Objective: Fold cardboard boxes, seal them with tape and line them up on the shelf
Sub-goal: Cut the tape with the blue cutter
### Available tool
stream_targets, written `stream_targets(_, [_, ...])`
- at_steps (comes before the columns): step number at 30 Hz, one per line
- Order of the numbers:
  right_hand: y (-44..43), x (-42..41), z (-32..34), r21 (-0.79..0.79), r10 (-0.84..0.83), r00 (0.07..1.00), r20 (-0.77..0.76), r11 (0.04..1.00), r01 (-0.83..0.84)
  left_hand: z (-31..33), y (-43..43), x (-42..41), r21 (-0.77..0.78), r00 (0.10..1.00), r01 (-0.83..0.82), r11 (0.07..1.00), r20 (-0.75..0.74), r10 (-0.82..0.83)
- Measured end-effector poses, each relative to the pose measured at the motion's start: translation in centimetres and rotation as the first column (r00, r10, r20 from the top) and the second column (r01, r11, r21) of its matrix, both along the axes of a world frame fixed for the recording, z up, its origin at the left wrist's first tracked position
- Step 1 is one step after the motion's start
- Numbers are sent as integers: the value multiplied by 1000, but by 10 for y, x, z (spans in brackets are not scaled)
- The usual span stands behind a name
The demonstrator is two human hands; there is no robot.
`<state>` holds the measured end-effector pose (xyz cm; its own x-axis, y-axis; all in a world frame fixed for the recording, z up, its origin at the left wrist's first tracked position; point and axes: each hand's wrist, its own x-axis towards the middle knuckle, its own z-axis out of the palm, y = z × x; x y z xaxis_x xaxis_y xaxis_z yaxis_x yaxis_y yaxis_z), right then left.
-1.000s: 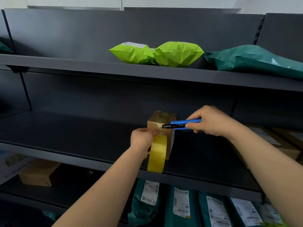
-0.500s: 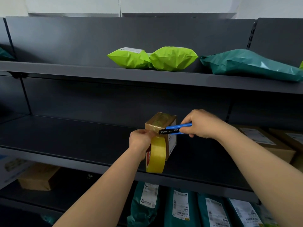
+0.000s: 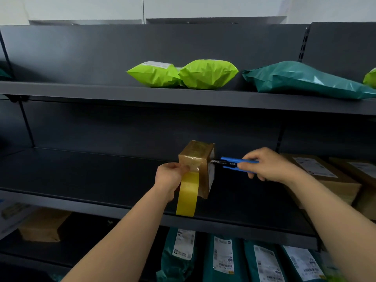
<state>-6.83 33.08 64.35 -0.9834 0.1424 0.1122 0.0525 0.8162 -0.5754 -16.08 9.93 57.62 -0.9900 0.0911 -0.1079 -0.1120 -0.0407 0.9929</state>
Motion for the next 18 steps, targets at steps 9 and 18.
stream_targets(9, [21, -13, -91, 190, -152, 965, 213, 975, 111, -5, 3, -1, -18, 999, -37, 999, -40, 36])
stream_targets(18, [-42, -41, -53, 92, 102, 950, -295, 993, -78, -5, 5, -3, -67, 997, -53, 996, -67, 49])
